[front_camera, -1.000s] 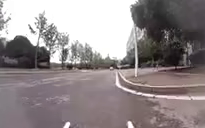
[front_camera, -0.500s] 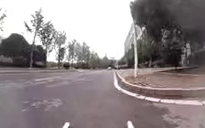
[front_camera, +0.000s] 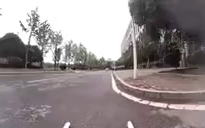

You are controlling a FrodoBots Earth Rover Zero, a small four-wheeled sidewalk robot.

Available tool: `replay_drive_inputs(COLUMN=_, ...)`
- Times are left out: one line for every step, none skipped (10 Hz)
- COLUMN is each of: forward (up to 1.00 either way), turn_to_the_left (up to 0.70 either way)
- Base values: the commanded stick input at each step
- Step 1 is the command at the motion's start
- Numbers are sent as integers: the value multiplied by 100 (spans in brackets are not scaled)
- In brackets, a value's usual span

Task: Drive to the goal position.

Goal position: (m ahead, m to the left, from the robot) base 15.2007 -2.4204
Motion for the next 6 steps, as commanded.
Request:
replay_drive_inputs(forward=60, turn_to_the_left=0)
replay_drive_inputs(forward=60, turn_to_the_left=0)
replay_drive_inputs(forward=60, turn_to_the_left=0)
replay_drive_inputs(forward=60, turn_to_the_left=0)
replay_drive_inputs(forward=60, turn_to_the_left=0)
replay_drive_inputs(forward=60, turn_to_the_left=0)
